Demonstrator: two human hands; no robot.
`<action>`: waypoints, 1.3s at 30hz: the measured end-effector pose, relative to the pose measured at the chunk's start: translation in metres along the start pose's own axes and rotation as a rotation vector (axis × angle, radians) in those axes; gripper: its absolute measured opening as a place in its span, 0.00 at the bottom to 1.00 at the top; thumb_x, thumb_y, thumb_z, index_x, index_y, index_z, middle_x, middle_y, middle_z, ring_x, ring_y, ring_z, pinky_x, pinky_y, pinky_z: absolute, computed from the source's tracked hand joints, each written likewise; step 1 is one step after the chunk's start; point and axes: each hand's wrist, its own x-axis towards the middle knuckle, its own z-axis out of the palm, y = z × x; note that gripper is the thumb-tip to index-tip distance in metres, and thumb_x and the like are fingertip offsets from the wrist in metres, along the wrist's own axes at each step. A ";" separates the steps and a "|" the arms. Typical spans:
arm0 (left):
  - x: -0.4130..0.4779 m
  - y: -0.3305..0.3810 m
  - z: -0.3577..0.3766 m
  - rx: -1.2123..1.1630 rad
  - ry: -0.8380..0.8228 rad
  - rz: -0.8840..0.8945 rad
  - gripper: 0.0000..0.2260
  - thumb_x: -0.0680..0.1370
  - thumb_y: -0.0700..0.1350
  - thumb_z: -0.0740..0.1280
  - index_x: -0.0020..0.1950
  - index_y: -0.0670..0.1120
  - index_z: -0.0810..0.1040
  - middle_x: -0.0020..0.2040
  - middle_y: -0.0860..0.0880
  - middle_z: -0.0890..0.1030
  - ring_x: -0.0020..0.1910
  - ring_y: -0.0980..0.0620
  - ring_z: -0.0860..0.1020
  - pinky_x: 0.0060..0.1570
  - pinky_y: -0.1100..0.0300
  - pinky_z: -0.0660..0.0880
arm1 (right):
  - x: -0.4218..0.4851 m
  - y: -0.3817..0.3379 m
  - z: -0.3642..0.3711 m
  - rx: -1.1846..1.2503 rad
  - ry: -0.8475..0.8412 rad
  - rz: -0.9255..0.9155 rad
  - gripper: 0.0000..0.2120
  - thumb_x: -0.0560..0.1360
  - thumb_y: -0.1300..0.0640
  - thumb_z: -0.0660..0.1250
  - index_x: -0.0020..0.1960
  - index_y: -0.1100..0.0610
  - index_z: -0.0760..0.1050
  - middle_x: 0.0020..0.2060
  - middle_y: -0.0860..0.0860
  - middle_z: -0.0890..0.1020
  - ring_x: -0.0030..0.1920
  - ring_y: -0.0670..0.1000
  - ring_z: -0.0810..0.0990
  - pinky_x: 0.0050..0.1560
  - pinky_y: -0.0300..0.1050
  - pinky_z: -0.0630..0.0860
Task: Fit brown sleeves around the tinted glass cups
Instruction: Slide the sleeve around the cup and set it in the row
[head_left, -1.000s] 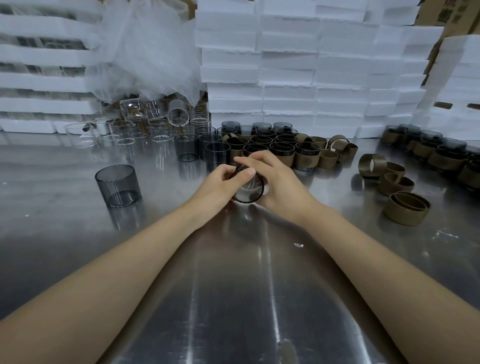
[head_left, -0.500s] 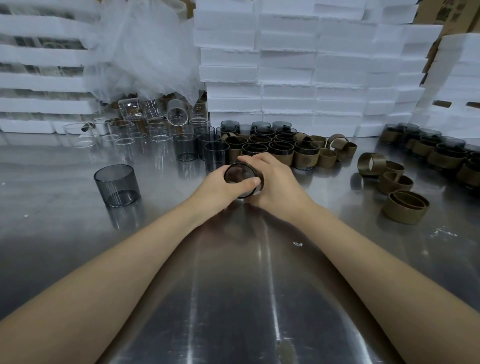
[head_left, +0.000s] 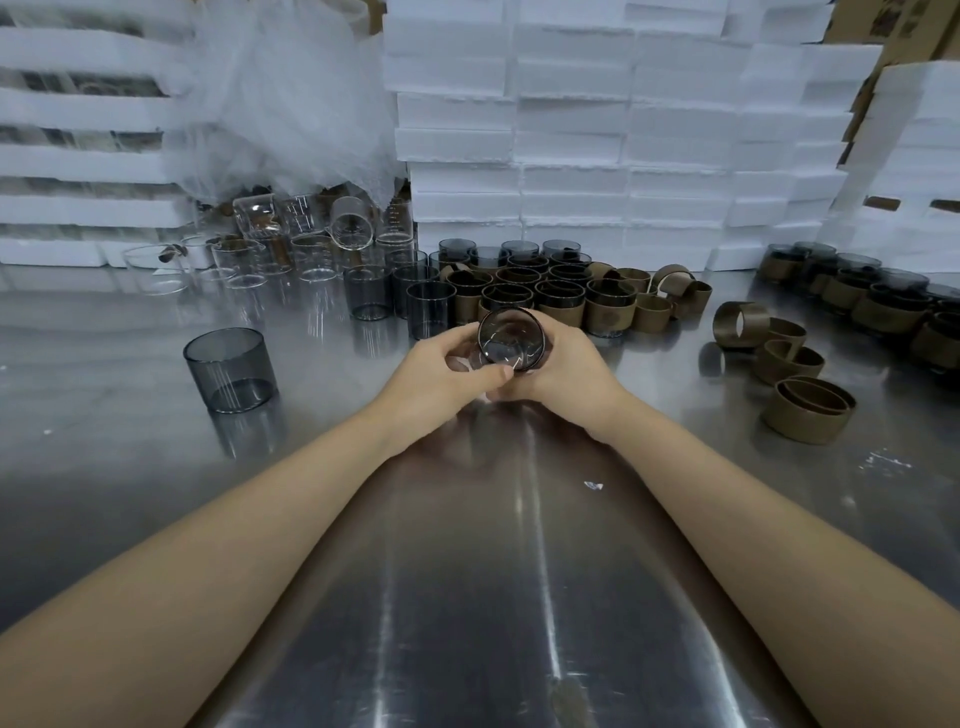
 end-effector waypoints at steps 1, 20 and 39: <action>0.000 0.000 0.000 -0.010 0.005 -0.027 0.15 0.75 0.43 0.72 0.59 0.58 0.80 0.46 0.56 0.84 0.39 0.60 0.77 0.49 0.63 0.76 | 0.000 0.001 0.000 0.032 -0.006 0.016 0.31 0.57 0.69 0.81 0.56 0.51 0.79 0.49 0.49 0.85 0.52 0.51 0.83 0.59 0.53 0.77; 0.003 0.003 -0.002 -0.109 0.262 -0.143 0.18 0.85 0.50 0.52 0.55 0.47 0.81 0.49 0.50 0.82 0.43 0.58 0.81 0.43 0.66 0.76 | -0.004 0.001 0.009 0.328 -0.151 0.106 0.31 0.69 0.57 0.76 0.64 0.49 0.60 0.54 0.57 0.82 0.51 0.54 0.84 0.57 0.48 0.79; 0.001 0.004 0.002 -0.111 0.153 0.198 0.07 0.81 0.43 0.65 0.57 0.50 0.79 0.48 0.58 0.83 0.46 0.62 0.81 0.48 0.69 0.75 | -0.006 -0.019 0.006 0.942 -0.542 0.589 0.25 0.78 0.36 0.53 0.53 0.58 0.71 0.27 0.51 0.69 0.26 0.48 0.71 0.52 0.50 0.80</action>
